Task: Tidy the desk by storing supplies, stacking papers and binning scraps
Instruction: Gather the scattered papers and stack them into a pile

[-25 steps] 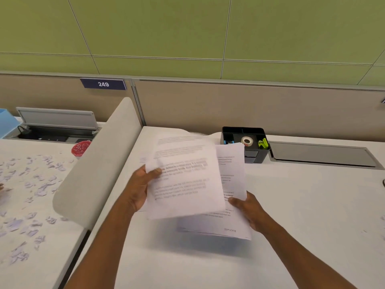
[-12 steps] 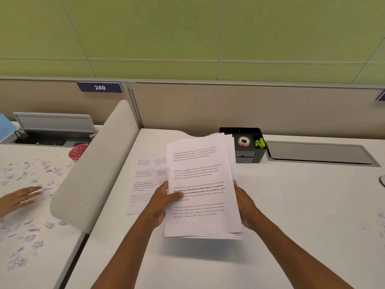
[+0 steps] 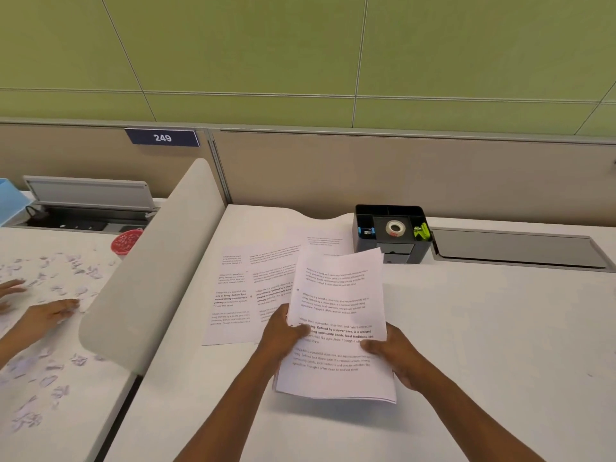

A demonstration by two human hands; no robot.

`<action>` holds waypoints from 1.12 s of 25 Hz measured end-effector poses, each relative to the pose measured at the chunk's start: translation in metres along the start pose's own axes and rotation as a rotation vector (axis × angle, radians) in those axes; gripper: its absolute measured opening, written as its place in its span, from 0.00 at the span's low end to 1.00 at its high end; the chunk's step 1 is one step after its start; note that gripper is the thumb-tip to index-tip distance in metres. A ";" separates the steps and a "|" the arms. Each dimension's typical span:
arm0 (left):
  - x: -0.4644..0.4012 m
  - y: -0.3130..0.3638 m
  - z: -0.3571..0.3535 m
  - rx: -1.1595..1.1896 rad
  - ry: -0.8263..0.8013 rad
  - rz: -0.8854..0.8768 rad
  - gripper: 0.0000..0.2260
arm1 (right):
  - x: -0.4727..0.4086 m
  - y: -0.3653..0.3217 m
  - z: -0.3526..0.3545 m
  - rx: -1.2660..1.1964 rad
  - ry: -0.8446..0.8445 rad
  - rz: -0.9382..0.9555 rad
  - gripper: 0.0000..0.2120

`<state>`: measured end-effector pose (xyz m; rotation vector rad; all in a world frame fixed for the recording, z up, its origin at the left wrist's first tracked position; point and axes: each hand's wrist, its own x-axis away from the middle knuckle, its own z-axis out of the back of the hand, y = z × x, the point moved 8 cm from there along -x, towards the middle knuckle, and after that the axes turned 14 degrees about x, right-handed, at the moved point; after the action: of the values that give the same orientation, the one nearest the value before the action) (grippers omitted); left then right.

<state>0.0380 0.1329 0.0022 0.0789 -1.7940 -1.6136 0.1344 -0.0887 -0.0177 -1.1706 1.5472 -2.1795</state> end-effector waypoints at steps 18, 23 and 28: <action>-0.068 0.013 0.054 -0.530 0.596 0.146 0.39 | -0.013 0.033 0.017 0.115 0.101 -0.131 0.21; -0.082 0.009 0.054 -0.246 0.531 0.102 0.27 | -0.012 0.032 0.016 0.106 0.091 -0.115 0.20; -0.076 0.020 0.088 -0.408 0.594 0.031 0.19 | -0.013 0.025 0.017 0.009 0.095 -0.065 0.19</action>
<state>0.0557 0.2492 -0.0117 0.3036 -0.9993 -1.6780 0.1484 -0.1033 -0.0440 -1.1452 1.5555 -2.3127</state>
